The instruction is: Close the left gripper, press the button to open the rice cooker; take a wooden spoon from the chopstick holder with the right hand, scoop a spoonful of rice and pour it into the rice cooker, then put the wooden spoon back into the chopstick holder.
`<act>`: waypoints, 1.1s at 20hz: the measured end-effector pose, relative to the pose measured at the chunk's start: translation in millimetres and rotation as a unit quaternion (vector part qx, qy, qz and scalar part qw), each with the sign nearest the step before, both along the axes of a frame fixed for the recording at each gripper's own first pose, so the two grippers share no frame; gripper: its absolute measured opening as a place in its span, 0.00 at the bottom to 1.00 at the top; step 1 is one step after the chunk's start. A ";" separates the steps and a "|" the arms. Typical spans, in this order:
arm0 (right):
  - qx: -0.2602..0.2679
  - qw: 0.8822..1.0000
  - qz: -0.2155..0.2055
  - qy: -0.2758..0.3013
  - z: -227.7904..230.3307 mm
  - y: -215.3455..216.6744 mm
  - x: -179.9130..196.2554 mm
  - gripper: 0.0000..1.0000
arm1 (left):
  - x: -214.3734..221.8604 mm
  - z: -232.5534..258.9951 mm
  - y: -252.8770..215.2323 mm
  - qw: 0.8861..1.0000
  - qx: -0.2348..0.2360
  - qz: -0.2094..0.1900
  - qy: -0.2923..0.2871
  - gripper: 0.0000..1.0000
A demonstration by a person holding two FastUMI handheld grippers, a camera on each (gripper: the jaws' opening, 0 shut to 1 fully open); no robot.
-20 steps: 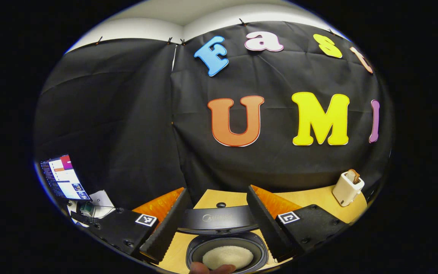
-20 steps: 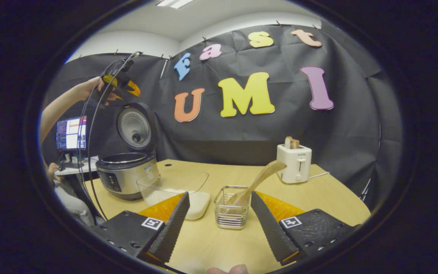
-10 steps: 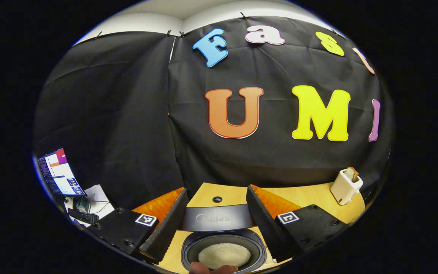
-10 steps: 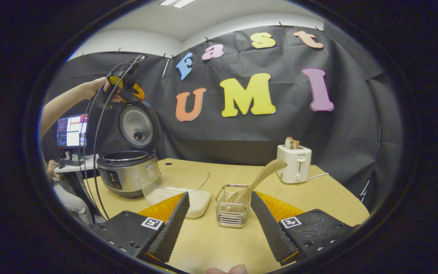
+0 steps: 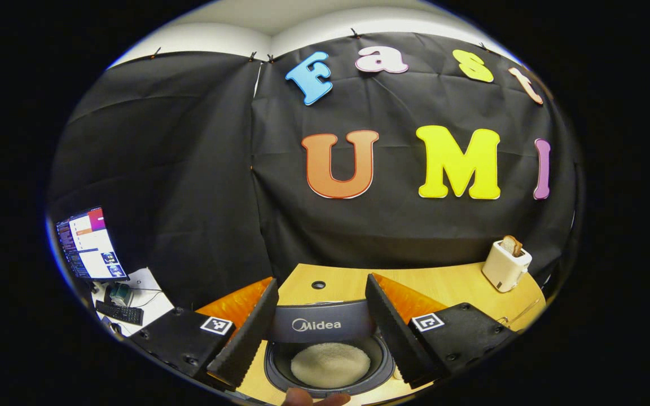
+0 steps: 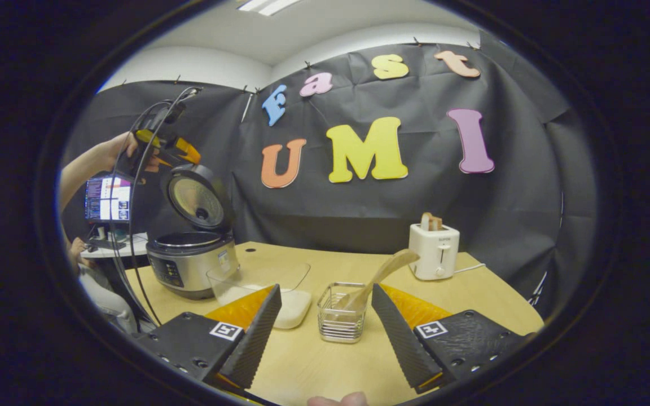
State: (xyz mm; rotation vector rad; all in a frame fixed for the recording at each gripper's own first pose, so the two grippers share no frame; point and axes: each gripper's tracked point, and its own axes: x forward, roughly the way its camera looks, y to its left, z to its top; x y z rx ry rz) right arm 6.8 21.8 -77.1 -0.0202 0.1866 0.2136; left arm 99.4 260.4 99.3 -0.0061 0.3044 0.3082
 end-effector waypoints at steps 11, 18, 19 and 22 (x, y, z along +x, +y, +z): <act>-0.001 1.000 -0.013 -0.025 2.3 -12.2 -10.5 0.95 | -73.4 -82.4 -32.9 0.999 -0.004 0.029 -0.027 0.99; 0.011 1.000 -0.018 0.008 -28.9 -16.4 -9.6 0.95 | -83.1 -110.8 -38.9 0.998 0.019 0.037 -0.057 0.99; 0.014 1.000 -0.018 0.012 -32.8 -16.5 -8.8 0.95 | -84.6 -116.8 -39.0 0.998 0.019 0.037 -0.056 0.99; 0.011 0.999 -0.021 0.023 -41.7 -20.5 -6.9 0.95 | -89.4 -135.0 -40.5 0.998 0.006 0.037 -0.041 0.99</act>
